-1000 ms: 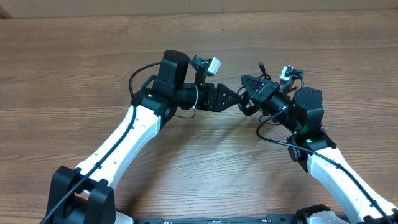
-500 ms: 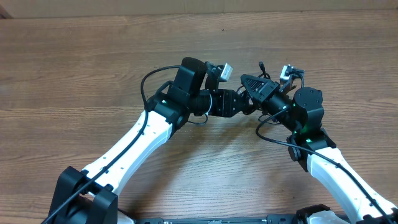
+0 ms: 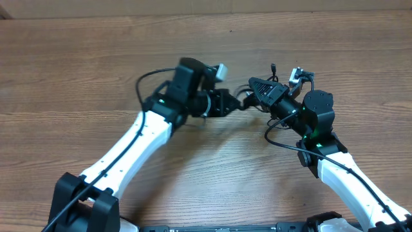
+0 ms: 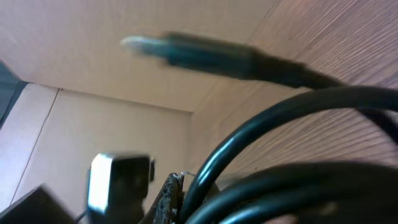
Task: Untangle cables
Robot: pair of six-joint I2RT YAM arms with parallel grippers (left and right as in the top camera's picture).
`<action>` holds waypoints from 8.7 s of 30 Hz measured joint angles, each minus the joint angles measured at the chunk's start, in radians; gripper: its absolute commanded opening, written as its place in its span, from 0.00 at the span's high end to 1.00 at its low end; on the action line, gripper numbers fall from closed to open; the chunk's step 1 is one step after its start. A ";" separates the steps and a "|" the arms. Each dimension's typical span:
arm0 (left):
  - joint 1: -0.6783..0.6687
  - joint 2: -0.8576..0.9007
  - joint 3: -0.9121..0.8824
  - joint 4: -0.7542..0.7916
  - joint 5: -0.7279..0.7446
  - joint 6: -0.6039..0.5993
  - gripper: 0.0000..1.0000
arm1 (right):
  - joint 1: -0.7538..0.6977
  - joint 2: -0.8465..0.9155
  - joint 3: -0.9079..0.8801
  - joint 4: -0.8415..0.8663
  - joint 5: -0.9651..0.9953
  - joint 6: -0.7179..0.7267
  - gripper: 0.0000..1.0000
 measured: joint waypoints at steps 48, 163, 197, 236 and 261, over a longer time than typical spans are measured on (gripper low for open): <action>-0.061 0.000 0.000 -0.027 -0.183 0.341 0.46 | -0.002 -0.001 0.003 -0.192 -0.107 -0.126 0.96; 0.304 -0.064 -0.002 0.021 0.330 0.438 0.00 | -0.001 -0.008 0.011 0.376 -0.372 -0.362 0.96; 0.054 -0.125 0.036 -0.099 -0.311 0.034 0.00 | -0.047 0.034 -0.005 0.492 -0.447 -0.137 0.96; 0.177 -0.099 0.015 -0.063 0.011 0.180 0.00 | -0.080 0.014 -0.004 0.358 -0.199 0.071 0.96; 0.096 -0.099 0.011 0.084 -0.032 0.056 0.00 | -0.080 0.009 -0.003 0.452 -0.289 0.133 0.96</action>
